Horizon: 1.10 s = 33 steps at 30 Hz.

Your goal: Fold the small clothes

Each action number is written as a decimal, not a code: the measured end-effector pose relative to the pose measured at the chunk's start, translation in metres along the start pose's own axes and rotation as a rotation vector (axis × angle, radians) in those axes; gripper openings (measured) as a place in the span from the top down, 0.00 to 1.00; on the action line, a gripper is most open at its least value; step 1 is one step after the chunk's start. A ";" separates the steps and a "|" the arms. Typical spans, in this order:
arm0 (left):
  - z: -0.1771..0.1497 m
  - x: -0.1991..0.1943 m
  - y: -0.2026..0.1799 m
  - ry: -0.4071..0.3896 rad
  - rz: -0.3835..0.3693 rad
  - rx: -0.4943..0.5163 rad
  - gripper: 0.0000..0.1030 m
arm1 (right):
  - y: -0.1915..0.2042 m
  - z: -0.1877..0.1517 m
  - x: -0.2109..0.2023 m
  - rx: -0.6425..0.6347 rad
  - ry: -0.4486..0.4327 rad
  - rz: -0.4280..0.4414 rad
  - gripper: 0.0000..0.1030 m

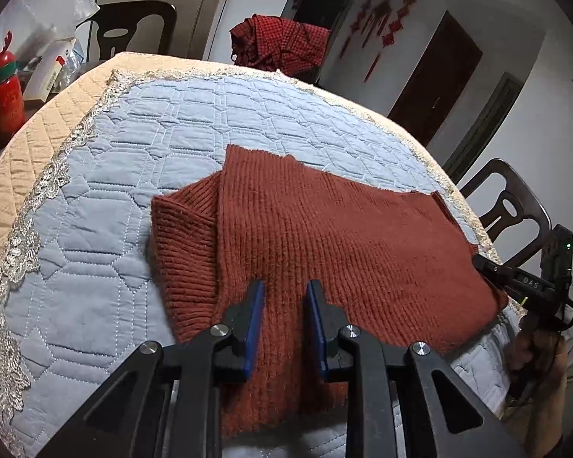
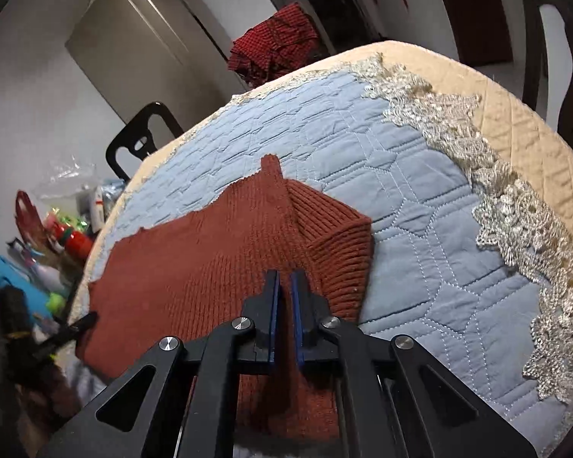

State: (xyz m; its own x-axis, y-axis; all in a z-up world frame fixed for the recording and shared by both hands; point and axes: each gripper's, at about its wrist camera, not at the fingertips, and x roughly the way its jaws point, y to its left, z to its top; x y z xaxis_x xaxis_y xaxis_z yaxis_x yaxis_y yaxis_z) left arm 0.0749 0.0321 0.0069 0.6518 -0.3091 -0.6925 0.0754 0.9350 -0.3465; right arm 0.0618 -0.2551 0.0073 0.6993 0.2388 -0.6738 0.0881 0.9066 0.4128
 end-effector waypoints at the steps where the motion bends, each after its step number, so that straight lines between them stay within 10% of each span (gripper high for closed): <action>1: 0.000 0.000 0.001 0.000 -0.005 -0.002 0.75 | 0.001 0.000 0.000 -0.011 0.000 -0.005 0.96; 33: 0.018 0.003 -0.003 -0.028 0.118 0.028 0.72 | 0.025 0.011 0.010 -0.108 0.035 -0.073 0.91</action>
State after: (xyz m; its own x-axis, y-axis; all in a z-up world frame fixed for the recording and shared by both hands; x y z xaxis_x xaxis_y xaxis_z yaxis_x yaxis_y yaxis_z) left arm 0.0905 0.0312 0.0176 0.6780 -0.1925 -0.7094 0.0184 0.9692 -0.2455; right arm 0.0791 -0.2333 0.0174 0.6687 0.1809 -0.7212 0.0595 0.9538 0.2944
